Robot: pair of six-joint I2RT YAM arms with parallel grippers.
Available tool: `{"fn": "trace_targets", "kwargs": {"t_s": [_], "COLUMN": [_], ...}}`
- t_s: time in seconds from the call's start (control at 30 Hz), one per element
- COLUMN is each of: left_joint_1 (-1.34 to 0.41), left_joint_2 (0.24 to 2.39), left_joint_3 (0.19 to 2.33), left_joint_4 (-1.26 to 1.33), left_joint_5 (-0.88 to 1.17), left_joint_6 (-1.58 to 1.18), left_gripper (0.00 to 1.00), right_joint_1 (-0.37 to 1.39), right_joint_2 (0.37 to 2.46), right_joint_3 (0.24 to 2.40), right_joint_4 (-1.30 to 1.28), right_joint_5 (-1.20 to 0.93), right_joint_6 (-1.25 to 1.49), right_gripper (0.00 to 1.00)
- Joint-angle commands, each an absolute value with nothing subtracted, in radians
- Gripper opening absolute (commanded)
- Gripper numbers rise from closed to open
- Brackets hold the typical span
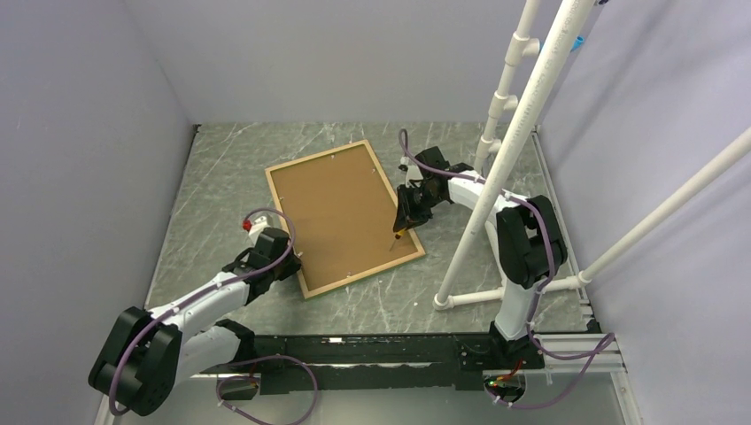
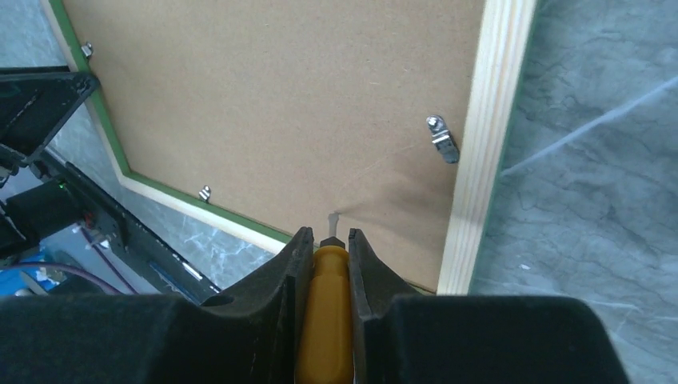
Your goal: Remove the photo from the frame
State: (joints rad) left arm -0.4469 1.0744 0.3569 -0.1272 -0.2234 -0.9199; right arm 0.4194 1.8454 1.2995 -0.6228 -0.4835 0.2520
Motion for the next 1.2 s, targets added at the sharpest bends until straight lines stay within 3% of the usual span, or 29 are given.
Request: {"fn": "trace_targets", "kwargs": {"t_s": [0.0, 0.2, 0.4, 0.53, 0.6, 0.7, 0.97, 1.17], "left_joint_1": [-0.451, -0.452, -0.453, -0.456, -0.458, -0.465, -0.510, -0.533], "left_joint_2": [1.085, 1.059, 1.000, 1.025, 1.054, 1.086, 1.129, 1.155], "left_joint_3": [0.306, 0.290, 0.267, 0.268, 0.260, 0.245, 0.272, 0.273], "left_joint_4": [-0.154, -0.158, -0.149, -0.138, -0.096, -0.033, 0.035, 0.049], "left_joint_5": [-0.206, -0.191, -0.174, -0.160, -0.136, -0.113, -0.127, -0.134], "left_joint_6": [-0.945, -0.928, -0.894, -0.891, -0.903, -0.915, -0.937, -0.984], "left_gripper": [0.00, 0.02, 0.46, 0.54, 0.52, 0.32, 0.04, 0.00], "right_joint_1": [0.380, 0.377, 0.407, 0.434, 0.447, 0.449, 0.446, 0.446], "right_joint_2": [1.789, 1.707, 1.781, 1.782, 1.771, 1.752, 1.764, 1.817], "right_joint_3": [1.292, 1.290, 1.403, 1.400, 1.383, 1.356, 1.394, 1.444], "right_joint_4": [-0.612, -0.430, -0.519, -0.543, -0.548, -0.532, -0.584, -0.630], "right_joint_5": [-0.411, -0.300, -0.136, -0.016, 0.064, 0.102, 0.178, 0.206], "right_joint_6": [0.244, 0.246, 0.292, 0.389, 0.453, 0.512, 0.611, 0.651], "right_gripper": [0.00, 0.00, 0.00, 0.00, 0.00, 0.00, 0.00, 0.00]}}
